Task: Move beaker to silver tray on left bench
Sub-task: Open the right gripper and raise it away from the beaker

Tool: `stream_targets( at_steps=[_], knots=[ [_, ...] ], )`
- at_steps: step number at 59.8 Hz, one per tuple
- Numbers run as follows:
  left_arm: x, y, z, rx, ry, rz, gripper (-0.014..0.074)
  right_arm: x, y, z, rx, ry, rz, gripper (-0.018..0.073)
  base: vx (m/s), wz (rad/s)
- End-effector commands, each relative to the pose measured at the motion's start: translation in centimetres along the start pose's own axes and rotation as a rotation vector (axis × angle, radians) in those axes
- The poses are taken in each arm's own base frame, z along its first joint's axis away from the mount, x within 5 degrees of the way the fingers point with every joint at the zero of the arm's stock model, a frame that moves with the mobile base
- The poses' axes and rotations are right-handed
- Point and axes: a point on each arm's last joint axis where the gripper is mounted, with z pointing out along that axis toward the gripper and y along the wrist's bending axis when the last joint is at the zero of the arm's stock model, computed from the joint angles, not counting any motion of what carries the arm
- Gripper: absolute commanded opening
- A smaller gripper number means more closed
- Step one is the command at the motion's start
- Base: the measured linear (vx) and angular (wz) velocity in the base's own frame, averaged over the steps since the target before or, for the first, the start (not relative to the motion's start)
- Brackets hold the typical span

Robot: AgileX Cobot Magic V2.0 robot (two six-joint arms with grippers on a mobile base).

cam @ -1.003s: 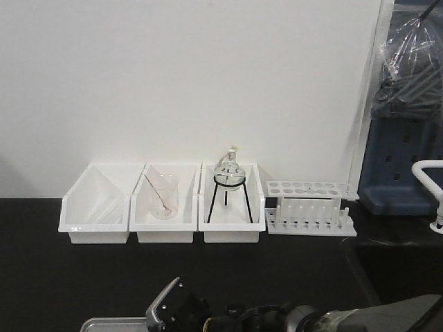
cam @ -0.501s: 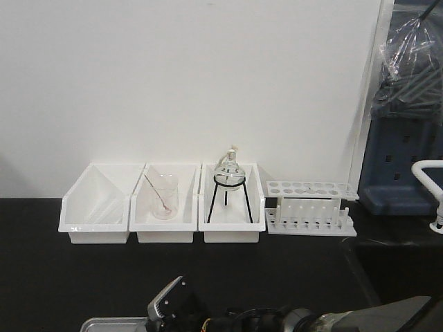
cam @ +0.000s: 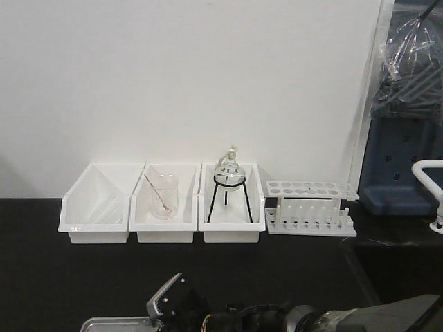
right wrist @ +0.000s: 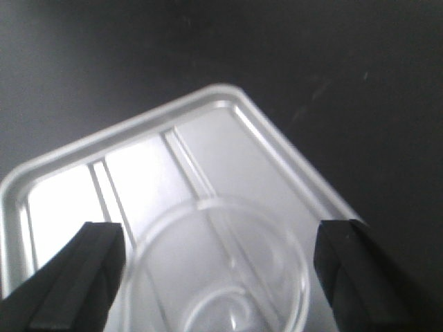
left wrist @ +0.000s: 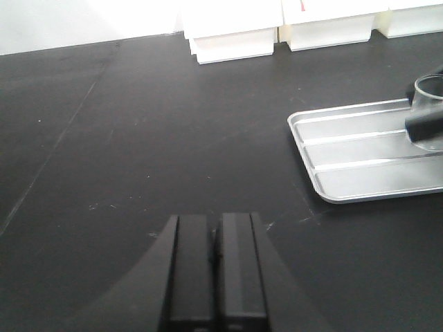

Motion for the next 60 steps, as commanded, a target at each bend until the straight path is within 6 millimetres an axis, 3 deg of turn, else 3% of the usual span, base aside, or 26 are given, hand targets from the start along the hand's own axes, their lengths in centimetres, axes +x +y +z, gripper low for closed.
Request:
stream_targets(
  at_steps=[1, 14, 19, 26, 38, 43, 52, 60],
  knots=[
    [-0.1, -0.1, 0.2, 0.005, -0.069, -0.003, 0.0001, -5.7, 0.9, -2.5, -0.022, -0.164, -0.051, 0.0595, 0.00, 0.00],
    [-0.1, -0.1, 0.2, 0.005, -0.069, -0.003, 0.0001, -10.1, 2.3, -5.9, -0.011, -0.262, -0.103, 0.0571, 0.00, 0.00],
    [-0.1, -0.1, 0.2, 0.005, -0.069, -0.003, 0.0001, -12.1, 3.4, -8.5, -0.010, -0.309, -0.108, 0.0554, 0.00, 0.00],
    [-0.1, -0.1, 0.2, 0.005, -0.069, -0.003, 0.0001, -13.2, 4.4, -12.7, 0.001, -0.361, -0.122, 0.0504, 0.00, 0.00],
    [-0.1, -0.1, 0.2, 0.005, -0.069, -0.003, 0.0001, -12.6, 6.2, -21.6, 0.142, -0.391, -0.138, 0.0443, 0.00, 0.00],
    [-0.1, -0.1, 0.2, 0.005, -0.069, -0.003, 0.0001, -11.6, 6.9, -24.4, 0.258, -0.346, -0.154, 0.0443, 0.00, 0.00],
    [-0.1, -0.1, 0.2, 0.005, -0.069, -0.003, 0.0001, -9.6, 8.4, -28.1, 0.398, -0.318, -0.104, 0.0443, 0.00, 0.00],
    [-0.1, -0.1, 0.2, 0.005, -0.069, -0.003, 0.0001, -7.9, 9.8, -29.8, 0.412, -0.324, -0.109, 0.0443, 0.00, 0.00]
  ],
)
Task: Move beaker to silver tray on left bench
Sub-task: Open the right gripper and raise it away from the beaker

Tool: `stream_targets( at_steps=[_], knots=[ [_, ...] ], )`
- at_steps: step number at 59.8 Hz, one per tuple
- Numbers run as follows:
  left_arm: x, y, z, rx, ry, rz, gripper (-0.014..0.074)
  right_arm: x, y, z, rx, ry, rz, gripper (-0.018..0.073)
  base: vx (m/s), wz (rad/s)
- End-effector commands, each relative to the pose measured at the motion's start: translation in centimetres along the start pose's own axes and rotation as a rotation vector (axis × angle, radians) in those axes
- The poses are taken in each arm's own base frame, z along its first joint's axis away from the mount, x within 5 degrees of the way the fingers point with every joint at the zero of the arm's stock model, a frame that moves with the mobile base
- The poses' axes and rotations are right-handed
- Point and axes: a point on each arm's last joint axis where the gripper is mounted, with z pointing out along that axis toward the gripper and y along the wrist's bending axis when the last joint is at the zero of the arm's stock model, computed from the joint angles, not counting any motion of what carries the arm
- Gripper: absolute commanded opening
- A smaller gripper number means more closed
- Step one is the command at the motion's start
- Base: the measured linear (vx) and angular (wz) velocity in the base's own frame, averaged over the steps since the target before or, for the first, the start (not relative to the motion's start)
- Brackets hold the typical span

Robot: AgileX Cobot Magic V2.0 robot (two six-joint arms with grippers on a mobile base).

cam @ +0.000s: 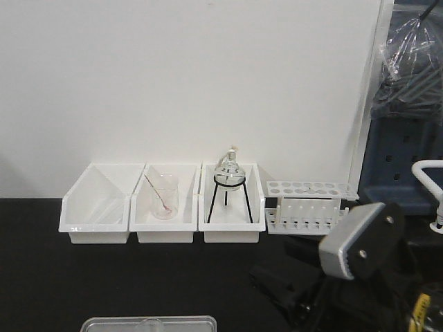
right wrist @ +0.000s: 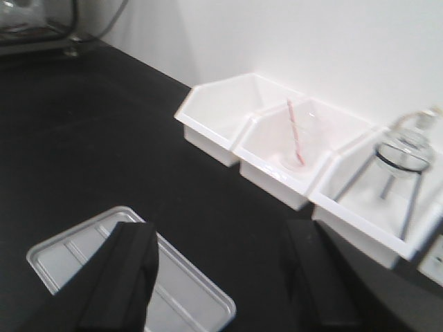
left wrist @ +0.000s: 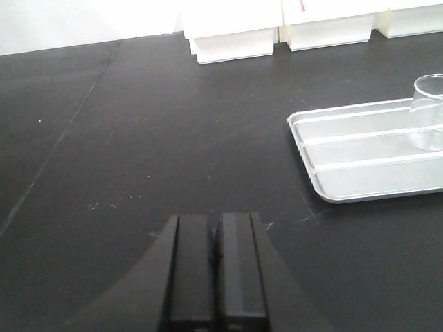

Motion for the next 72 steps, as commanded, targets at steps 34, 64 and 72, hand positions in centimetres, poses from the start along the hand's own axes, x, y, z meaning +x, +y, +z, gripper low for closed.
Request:
stream_targets(
  at_steps=[34, 64, 72],
  knots=[
    [-0.1, -0.1, 0.2, 0.005, -0.069, -0.003, 0.0001, 0.8, 0.7, -3.7, 0.024, -0.057, 0.022, 0.0438, 0.00, 0.00],
    [-0.1, -0.1, 0.2, 0.005, -0.069, -0.003, 0.0001, 5.6, 0.1, -17.7, 0.667, -0.317, 0.096, -0.0018, 0.00, 0.00],
    [-0.1, -0.1, 0.2, 0.005, -0.069, -0.003, 0.0001, 10.0, 1.1, -18.4, 0.750, -0.367, 0.152, -0.0017, 0.00, 0.00]
  ],
)
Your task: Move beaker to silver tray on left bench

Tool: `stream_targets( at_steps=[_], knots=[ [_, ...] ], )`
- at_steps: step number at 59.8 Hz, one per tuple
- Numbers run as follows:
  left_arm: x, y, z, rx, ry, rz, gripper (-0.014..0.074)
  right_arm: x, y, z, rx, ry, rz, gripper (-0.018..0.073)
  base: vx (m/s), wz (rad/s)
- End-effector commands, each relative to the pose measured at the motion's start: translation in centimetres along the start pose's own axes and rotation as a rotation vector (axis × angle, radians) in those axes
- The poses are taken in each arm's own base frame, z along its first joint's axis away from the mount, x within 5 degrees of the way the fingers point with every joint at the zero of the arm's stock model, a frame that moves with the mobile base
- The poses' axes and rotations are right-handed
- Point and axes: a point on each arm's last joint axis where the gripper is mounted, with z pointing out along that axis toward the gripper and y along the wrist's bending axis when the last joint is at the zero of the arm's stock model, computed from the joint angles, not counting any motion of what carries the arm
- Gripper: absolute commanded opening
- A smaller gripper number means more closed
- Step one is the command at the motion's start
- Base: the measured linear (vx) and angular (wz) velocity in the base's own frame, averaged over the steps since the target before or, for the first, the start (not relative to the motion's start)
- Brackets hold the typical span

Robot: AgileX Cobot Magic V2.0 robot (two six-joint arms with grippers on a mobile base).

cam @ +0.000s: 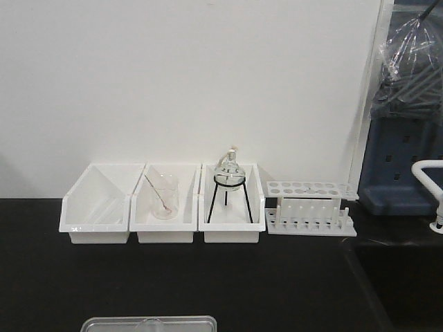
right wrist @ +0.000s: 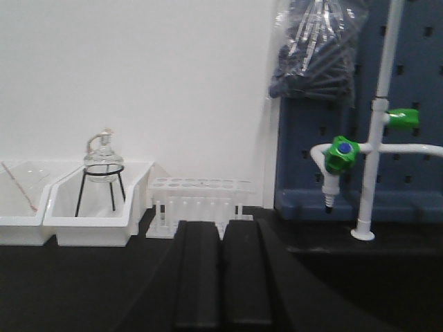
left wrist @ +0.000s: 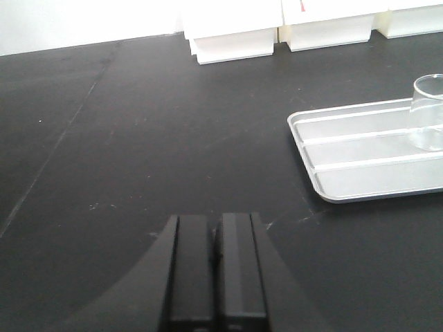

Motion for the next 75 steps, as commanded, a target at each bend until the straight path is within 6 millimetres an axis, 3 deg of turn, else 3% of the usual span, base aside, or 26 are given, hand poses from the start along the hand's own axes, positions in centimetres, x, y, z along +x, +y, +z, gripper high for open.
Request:
stream_targets(
  at_steps=[1, 9, 12, 75],
  knots=[
    [-0.1, -0.1, 0.2, 0.005, -0.069, -0.003, 0.0001, 0.9, -0.2, -0.9, 0.033, -0.108, 0.022, -0.0015, 0.00, 0.00],
    [-0.1, -0.1, 0.1, 0.005, -0.069, -0.003, 0.0001, 5.0, -0.4, -0.5, 0.048, -0.043, 0.005, -0.0015, 0.00, 0.00],
    [-0.2, -0.1, 0.2, 0.005, -0.071, -0.003, 0.0001, 5.6, -0.4, -0.5, 0.051, -0.006, 0.007, -0.0015, 0.00, 0.01],
    [-0.1, -0.1, 0.2, 0.005, -0.070, -0.003, 0.0001, 5.6, -0.4, -0.6, 0.051, -0.003, -0.019, -0.0014, 0.00, 0.00]
  ],
)
